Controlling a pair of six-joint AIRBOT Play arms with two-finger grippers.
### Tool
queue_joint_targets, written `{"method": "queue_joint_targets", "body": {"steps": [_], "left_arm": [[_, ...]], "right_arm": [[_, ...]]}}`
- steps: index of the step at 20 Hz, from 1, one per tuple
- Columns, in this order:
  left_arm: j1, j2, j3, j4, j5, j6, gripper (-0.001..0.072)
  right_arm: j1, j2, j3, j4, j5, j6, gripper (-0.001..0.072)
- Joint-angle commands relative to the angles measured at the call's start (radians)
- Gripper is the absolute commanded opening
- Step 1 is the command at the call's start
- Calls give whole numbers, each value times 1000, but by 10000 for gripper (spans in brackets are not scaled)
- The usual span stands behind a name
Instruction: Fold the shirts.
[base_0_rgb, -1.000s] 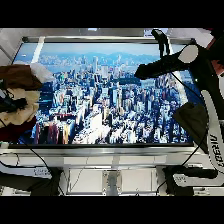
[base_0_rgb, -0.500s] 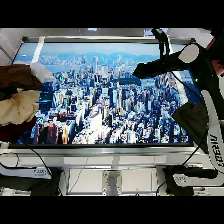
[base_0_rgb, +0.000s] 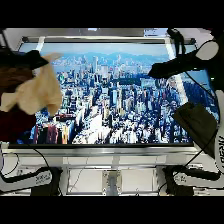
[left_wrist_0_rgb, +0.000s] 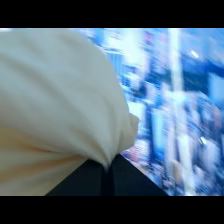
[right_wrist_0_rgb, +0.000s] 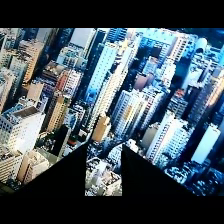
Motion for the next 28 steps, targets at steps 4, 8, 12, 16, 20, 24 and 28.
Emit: {"method": "queue_joint_targets", "body": {"steps": [4,8,12,16,20,24,28], "left_arm": [[-470,-5,-57,7,55,27,11],[-632,-82,-64,50,180,24,504],[-606,-91,-64,361,298,-195,707],[-540,-142,-64,587,145,-403,706],[-478,-225,-64,580,68,-394,704],[-463,-306,-64,542,43,-312,704],[-448,-399,-64,447,32,-244,704]], "right_arm": [[-164,69,1,0,106,0,264],[-188,69,-2,-8,96,-5,278],[-185,64,-6,11,74,-26,376],[-143,16,-145,45,-37,-31,391],[-73,-131,-266,43,-76,-31,391],[-56,-256,-290,23,-147,-29,392],[-56,-329,-290,24,-196,-26,392]]}}
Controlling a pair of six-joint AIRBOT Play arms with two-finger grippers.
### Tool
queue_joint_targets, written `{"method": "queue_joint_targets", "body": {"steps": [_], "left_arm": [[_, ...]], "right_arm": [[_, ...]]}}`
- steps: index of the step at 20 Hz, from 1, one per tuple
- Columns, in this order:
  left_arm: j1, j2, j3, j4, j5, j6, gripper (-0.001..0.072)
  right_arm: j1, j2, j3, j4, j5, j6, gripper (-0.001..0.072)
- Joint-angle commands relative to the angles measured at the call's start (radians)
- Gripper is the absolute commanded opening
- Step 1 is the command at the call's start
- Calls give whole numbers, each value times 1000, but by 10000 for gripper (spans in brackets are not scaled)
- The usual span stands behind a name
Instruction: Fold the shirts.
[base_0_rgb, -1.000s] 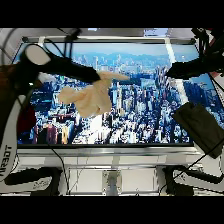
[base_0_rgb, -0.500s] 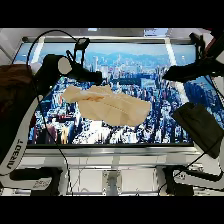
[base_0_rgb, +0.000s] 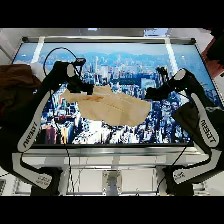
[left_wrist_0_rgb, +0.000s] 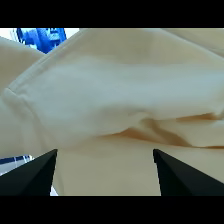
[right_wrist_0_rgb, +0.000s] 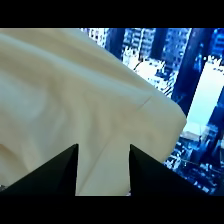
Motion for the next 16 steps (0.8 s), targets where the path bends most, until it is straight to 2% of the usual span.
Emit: {"method": "queue_joint_targets", "body": {"steps": [1,6,10,12,14,16], "left_arm": [[13,-79,0,-83,-18,61,704],[13,-130,0,-95,2,67,704],[13,-132,31,-79,83,97,705],[13,-132,93,-58,79,97,704],[13,-131,180,34,34,101,704],[18,-131,264,202,-30,101,704]], "right_arm": [[5,-66,-8,-5,-63,3,392],[3,-79,-5,-67,-120,4,391],[3,-66,-5,-246,-62,34,391],[3,-59,-5,-314,-13,34,391],[3,-57,-5,-358,39,34,391],[3,-57,-5,-371,78,33,391]]}}
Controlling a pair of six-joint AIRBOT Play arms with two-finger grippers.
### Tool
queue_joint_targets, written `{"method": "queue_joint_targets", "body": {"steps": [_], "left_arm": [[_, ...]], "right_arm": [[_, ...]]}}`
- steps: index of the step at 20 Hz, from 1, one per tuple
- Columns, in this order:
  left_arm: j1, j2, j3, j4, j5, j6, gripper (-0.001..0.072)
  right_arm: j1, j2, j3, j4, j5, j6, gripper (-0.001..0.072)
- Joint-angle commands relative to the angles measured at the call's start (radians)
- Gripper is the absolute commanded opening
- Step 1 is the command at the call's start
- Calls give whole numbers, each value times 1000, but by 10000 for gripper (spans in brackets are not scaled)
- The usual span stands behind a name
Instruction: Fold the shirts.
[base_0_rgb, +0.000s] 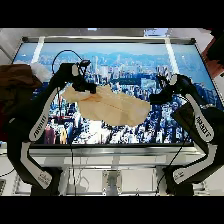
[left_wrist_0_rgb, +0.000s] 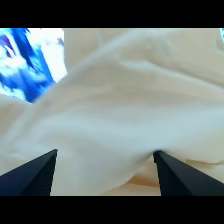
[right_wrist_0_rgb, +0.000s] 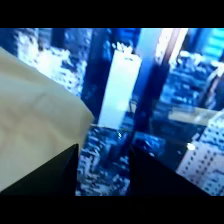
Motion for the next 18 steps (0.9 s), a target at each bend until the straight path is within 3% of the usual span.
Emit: {"method": "queue_joint_targets", "body": {"steps": [1,2,4,10,18], "left_arm": [[14,-2,113,262,-65,6,704],[31,-2,114,314,-58,5,704],[95,-19,114,262,-53,7,704],[297,-111,114,-152,-48,18,704],[319,-192,114,-161,39,35,703]], "right_arm": [[0,3,1,-67,82,3,391],[0,3,1,-67,93,4,391],[0,4,1,-66,114,4,391],[0,34,1,-63,177,3,391],[2,101,1,143,145,-2,390]]}}
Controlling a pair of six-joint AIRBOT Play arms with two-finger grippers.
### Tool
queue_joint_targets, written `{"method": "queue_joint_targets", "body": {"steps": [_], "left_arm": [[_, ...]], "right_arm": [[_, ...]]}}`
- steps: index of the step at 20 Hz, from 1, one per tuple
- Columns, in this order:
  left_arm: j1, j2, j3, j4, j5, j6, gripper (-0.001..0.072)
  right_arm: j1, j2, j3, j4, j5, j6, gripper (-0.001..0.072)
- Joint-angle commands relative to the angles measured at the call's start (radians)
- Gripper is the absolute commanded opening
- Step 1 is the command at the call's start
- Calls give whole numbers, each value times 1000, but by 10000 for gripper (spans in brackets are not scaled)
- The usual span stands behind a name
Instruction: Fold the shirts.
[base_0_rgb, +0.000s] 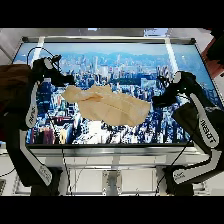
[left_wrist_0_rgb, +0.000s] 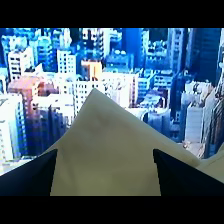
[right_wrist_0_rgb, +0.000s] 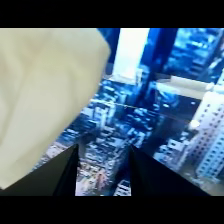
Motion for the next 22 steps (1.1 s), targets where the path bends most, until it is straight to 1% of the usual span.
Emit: {"method": "queue_joint_targets", "body": {"steps": [1,4,5,6,7,10,11,13,15,17,18,20,21,22], "left_arm": [[8,-34,1,-23,24,25,703],[8,-41,1,-26,38,34,701],[8,-41,1,-39,37,53,699],[8,-41,1,-64,37,65,677],[8,-41,1,-98,33,85,597],[8,-41,1,-230,12,175,188],[8,-41,1,-261,2,193,22],[8,-40,2,-285,-47,204,13],[8,-40,25,-284,-125,204,12],[8,-36,80,-284,-195,203,12],[8,-31,111,-285,-216,198,12],[8,-5,165,-285,-232,180,12],[8,16,178,-285,-225,178,12],[8,39,181,-285,-212,178,12]], "right_arm": [[1,19,0,138,-21,-8,390],[1,19,0,197,-38,-8,390],[1,19,0,205,-41,-8,390],[1,19,0,209,-41,-8,390],[1,19,0,209,-40,-8,390],[1,19,0,222,-33,-8,389],[1,20,0,228,-29,-8,389],[1,20,0,231,-11,-8,389],[2,20,0,230,35,-9,389],[10,20,0,221,87,-42,389],[19,20,-1,190,109,-56,389],[37,20,-1,95,124,-56,390],[39,20,-3,106,124,-56,391],[39,20,-14,167,127,-61,391]]}}
